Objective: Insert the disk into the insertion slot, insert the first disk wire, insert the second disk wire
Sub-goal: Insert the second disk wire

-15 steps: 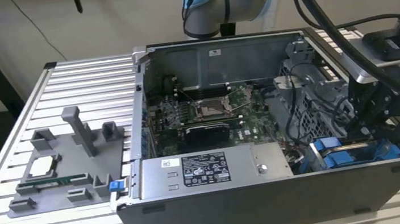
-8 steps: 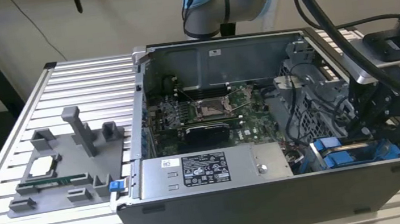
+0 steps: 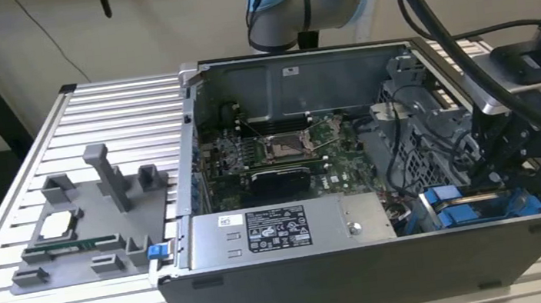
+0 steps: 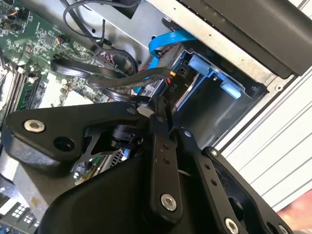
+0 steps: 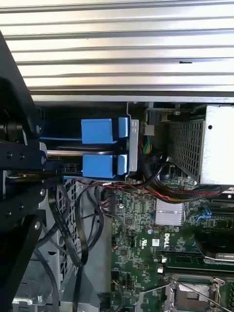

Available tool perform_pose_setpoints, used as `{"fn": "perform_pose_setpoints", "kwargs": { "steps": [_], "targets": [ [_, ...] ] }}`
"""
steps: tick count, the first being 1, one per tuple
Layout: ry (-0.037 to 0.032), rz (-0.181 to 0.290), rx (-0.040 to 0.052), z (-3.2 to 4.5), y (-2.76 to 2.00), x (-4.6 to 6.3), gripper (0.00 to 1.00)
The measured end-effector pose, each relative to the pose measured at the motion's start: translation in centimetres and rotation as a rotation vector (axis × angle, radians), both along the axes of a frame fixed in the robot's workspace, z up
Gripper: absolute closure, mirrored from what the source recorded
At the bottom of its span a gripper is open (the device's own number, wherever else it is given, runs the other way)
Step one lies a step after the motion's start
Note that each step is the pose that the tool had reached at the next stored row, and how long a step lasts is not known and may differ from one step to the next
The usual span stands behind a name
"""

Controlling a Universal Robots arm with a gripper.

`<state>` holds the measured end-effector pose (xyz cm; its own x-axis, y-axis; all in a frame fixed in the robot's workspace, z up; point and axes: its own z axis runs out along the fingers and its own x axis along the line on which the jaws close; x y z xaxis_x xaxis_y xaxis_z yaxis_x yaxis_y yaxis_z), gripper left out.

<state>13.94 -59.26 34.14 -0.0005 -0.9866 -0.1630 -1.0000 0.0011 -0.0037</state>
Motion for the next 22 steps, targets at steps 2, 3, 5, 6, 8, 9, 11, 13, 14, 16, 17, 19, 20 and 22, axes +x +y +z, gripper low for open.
{"fn": "perform_pose_setpoints", "kwargs": {
  "steps": [2, 3, 5, 6, 8, 9, 11, 13, 14, 16, 17, 19, 20, 22],
  "targets": [
    [-0.0016, 0.000, 0.0002, -0.03, 0.03, 0.00, 1.00],
    [-0.0023, 0.000, 0.0003, -0.04, 0.03, -0.01, 1.00],
    [-0.0038, 0.001, 0.0007, -0.07, 0.06, 0.00, 1.00],
    [-0.0045, 0.001, 0.0009, -0.09, 0.07, -0.01, 1.00],
    [-0.0060, 0.001, 0.0012, -0.14, 0.09, -0.01, 1.00],
    [-0.0069, 0.001, 0.0010, -0.18, 0.10, -0.01, 1.00],
    [-0.0084, 0.001, 0.0007, -0.31, 0.10, -0.01, 1.00],
    [-0.0089, 0.001, 0.0005, -0.48, 0.10, -0.01, 1.00],
    [-0.0093, 0.001, 0.0007, -0.59, 0.09, -0.01, 1.00],
    [-0.0094, 0.001, 0.0021, -0.68, 0.09, -0.01, 1.00],
    [-0.0095, 0.001, 0.0030, -0.71, 0.10, -0.01, 0.00],
    [-0.0095, 0.001, 0.0045, -0.78, 0.10, 0.00, 0.00],
    [-0.0094, 0.001, 0.0042, -0.75, 0.10, 0.00, 0.00],
    [-0.0094, 0.001, 0.0036, -0.47, 0.10, 0.00, 0.00]
  ]
}}
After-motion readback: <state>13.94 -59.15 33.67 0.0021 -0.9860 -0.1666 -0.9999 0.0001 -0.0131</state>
